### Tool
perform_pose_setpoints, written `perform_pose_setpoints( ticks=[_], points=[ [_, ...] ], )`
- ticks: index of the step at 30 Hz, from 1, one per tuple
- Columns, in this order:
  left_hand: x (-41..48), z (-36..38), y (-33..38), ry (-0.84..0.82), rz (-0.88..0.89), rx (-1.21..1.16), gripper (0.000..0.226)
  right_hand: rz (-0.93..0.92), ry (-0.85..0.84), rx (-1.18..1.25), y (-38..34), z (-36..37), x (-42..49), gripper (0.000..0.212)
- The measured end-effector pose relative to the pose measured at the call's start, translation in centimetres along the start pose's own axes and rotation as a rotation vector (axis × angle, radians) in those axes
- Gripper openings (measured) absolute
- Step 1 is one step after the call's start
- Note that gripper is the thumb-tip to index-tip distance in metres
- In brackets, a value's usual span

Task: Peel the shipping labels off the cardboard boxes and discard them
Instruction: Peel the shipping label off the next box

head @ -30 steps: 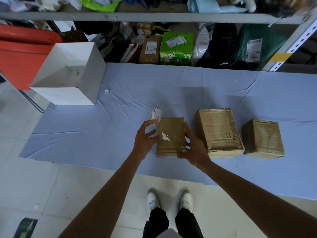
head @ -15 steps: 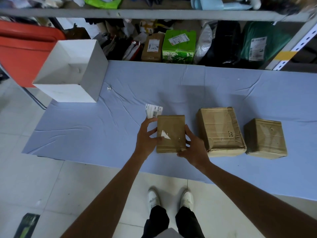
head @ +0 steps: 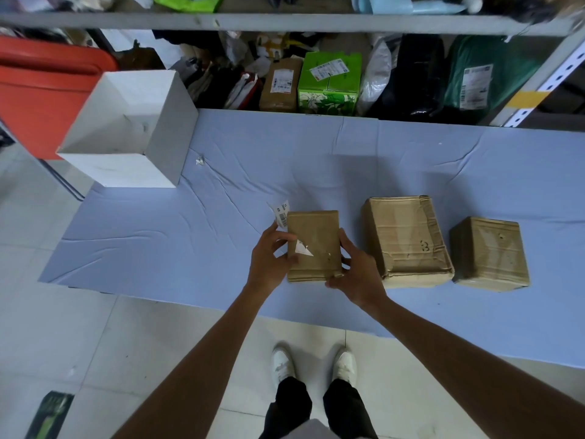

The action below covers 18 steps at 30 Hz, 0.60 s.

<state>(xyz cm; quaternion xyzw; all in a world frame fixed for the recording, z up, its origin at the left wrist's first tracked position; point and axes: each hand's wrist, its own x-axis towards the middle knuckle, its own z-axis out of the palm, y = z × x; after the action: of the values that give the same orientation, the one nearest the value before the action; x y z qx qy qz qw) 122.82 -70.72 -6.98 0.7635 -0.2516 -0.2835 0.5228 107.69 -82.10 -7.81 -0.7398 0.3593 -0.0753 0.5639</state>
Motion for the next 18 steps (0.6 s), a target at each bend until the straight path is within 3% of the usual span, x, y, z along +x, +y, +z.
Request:
perform_pose_setpoints(
  ticks=[3,11,18],
  points=[
    [0.11,-0.07,-0.44,-0.022,0.027,0.04,0.032,-0.004,-0.008,0.005,-0.01,0.03,0.16,0.111],
    [-0.12,0.08,-0.73,-0.003,0.078,0.067,0.049,0.005,-0.013,0.057,-0.01,-0.01,0.21,0.108],
    [-0.22,0.36,-0.51,0.033,0.13,0.153,0.023,0.014,-0.04,0.074,0.39,-0.19,0.45,0.112]
  ],
)
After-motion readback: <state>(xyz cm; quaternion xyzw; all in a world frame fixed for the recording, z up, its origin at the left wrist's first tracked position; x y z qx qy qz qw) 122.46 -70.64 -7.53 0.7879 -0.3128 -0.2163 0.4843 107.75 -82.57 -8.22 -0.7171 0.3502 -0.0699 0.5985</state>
